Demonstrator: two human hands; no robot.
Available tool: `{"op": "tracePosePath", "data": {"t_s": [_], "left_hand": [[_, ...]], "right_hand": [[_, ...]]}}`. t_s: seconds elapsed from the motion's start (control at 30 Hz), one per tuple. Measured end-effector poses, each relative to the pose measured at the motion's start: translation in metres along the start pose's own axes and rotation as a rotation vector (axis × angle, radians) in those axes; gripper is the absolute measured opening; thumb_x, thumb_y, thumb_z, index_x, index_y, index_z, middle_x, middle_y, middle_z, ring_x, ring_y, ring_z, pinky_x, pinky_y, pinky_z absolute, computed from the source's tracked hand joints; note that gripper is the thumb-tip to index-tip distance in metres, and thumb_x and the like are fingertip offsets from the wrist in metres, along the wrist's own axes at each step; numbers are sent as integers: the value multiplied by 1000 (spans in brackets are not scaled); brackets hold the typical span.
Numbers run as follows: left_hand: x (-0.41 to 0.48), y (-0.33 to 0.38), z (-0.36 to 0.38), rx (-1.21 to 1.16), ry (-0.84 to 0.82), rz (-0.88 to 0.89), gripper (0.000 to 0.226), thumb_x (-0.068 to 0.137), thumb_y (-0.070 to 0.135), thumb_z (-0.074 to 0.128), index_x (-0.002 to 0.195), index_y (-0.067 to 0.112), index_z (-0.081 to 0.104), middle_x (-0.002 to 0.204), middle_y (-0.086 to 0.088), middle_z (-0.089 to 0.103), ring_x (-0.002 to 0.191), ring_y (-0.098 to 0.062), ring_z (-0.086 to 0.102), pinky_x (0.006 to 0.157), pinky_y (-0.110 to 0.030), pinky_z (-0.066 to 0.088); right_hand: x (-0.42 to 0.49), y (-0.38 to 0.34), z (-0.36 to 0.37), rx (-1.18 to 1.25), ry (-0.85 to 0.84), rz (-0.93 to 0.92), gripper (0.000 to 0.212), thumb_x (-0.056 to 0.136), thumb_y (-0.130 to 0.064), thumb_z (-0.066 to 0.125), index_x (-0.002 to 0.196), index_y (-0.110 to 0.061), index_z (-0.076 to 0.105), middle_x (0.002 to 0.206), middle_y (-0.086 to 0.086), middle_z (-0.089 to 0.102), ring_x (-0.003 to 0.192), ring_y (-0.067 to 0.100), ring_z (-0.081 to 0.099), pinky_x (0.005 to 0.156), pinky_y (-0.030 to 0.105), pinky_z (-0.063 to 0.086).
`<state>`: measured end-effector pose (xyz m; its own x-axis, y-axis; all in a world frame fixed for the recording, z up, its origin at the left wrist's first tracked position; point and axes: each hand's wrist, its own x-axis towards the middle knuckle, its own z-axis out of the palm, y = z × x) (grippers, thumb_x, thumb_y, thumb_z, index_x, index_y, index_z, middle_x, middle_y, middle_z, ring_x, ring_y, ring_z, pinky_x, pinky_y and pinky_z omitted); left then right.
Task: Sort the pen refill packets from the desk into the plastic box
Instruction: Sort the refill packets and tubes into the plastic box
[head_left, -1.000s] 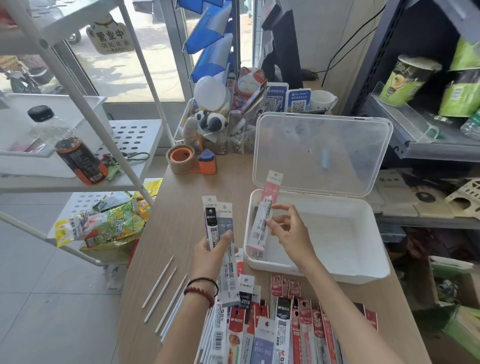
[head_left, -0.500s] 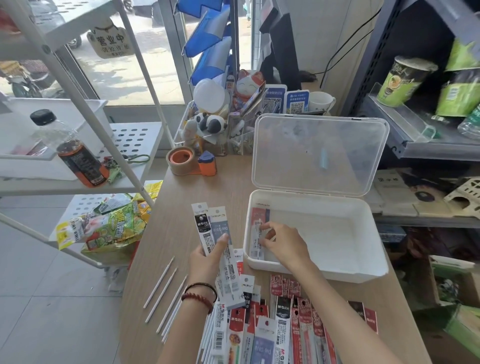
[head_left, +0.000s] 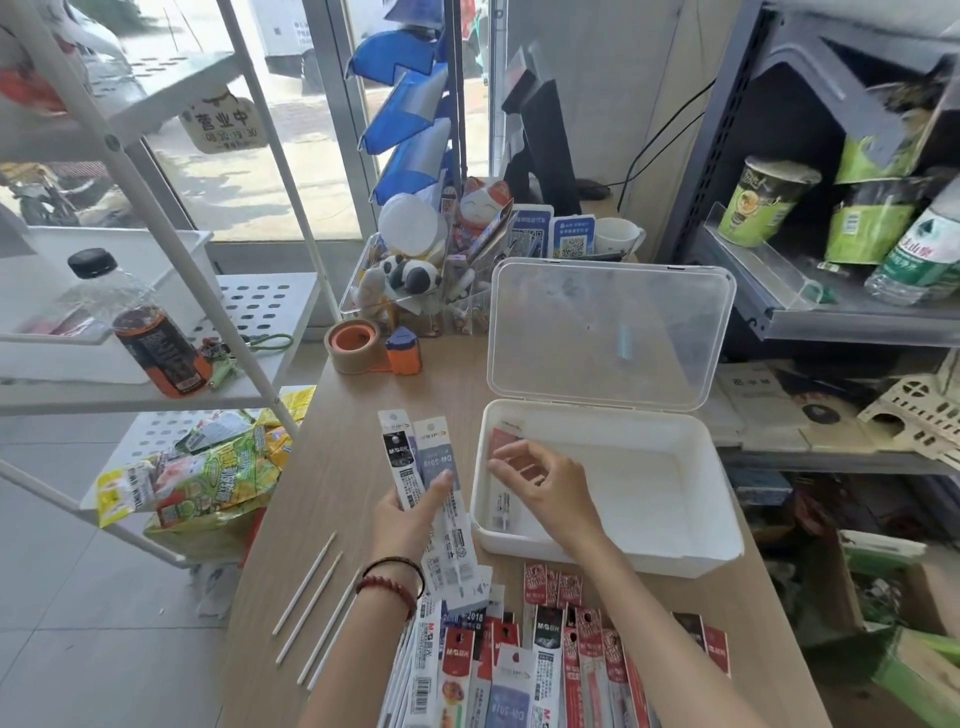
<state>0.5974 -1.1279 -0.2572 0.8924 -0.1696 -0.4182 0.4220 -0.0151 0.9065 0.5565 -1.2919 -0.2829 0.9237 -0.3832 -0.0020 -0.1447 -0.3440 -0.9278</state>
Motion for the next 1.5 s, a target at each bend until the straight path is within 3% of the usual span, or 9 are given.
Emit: {"op": "tracePosePath", "data": {"t_s": [0.2,0.33,0.5,0.7,0.8,0.93,1.07,1.33,1.5], "left_hand": [[11,1,11,8,26,27,15,79,27,72,88,16,67,80,-6,71,73,-23,67,70,-36,55],[18,9,23,60,30,71,14,79,27,73,83,16,67,74,-3,68,63,-16,63,58,-26,50],[20,15,34,30,-17,50,10,83,24,70,80,15,66,68,-2,68,54,-13,65,49,-21,53],[23,17,34,152,-125,76,26,88,33,61,99,10,69,87,-8,73,75,-21,70,70,-36,59],[19,14,27,46,-183,35,20,94,26,51,103,15,65,95,-7,68,72,-18,67,59,-29,59],[17,7,12,120,-142,10,23,95,27,48,101,12,64,69,1,52,42,-7,46,39,-20,43],[16,1,7,133,-120,-27,18,94,30,49,92,12,46,68,1,45,39,-7,36,35,-20,34],[14,8,8,39,-53,-42,6,97,14,37,100,9,38,86,-10,55,57,-17,51,39,-25,42],[10,12,7,13,-81,6,10,98,17,43,106,11,41,97,-4,62,71,-19,64,57,-36,55]], "right_hand": [[-5,-3,3,-22,-66,-65,34,77,-49,74,98,-22,70,84,-11,72,72,0,67,64,14,52],[-6,-3,4,-35,-91,-72,31,77,-49,75,94,-23,73,79,-10,74,68,2,69,63,15,53],[-1,-1,-2,196,-30,-1,21,78,-32,78,91,-17,75,80,-4,76,73,11,73,65,25,57],[-2,1,-3,247,73,10,26,82,-29,76,105,-24,66,81,-1,75,75,8,71,65,24,58],[0,7,-2,172,135,22,15,89,-29,68,103,-29,65,82,-4,72,74,3,67,63,20,56],[6,16,0,-3,187,53,13,94,-28,60,105,-29,66,89,-11,68,76,-1,63,60,13,51],[9,20,3,-125,140,101,16,95,-33,59,108,-33,68,91,-15,69,83,-1,63,70,22,56],[14,25,5,-273,-25,180,45,90,-38,64,134,-34,55,119,-10,65,101,9,60,86,35,54],[15,24,8,-432,-108,153,49,91,-40,62,138,-37,49,118,-4,65,69,4,48,73,30,50]]}}
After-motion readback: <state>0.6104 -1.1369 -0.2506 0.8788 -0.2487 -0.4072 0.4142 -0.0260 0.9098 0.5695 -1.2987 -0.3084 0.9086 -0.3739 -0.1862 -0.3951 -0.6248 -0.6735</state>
